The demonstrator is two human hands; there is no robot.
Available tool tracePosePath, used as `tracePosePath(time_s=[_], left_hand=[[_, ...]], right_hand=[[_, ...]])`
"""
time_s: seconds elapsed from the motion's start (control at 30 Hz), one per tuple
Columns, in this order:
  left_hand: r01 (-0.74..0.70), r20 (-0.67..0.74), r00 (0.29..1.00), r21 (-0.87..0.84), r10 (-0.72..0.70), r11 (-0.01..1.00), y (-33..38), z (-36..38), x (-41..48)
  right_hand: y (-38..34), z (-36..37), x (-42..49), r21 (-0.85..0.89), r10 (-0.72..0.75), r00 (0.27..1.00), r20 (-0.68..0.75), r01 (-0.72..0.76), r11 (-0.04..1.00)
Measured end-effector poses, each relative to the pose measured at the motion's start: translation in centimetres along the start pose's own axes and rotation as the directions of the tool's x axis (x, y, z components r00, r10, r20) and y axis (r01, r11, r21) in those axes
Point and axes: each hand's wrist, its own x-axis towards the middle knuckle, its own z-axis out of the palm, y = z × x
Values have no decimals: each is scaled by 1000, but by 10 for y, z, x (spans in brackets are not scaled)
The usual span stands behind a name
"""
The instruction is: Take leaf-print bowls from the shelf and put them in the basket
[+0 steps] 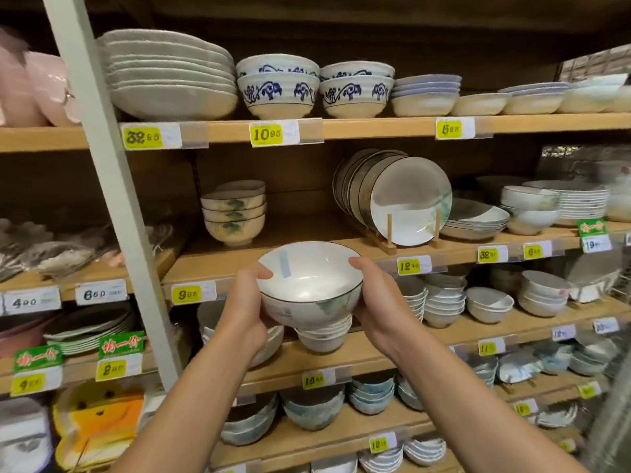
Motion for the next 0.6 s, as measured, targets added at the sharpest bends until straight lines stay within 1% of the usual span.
tracePosePath(time_s=[0.13,0.23,0.43,0.6], left_hand=[[-73,-1,997,-15,73,997,17,5,42],[-114,1,993,5,114,993,30,5,77],[-127,12,992,18,127,992,51,1,142],[-104,49,993,12,103,995,52,-7,172]], right_hand=[[-6,14,43,-57,3,1000,31,-1,998],[-8,28,77,-74,-24,999,35,27,997],[-2,55,137,-3,-54,998,-27,54,999],[3,67,175,80,-8,993,-115,17,997]])
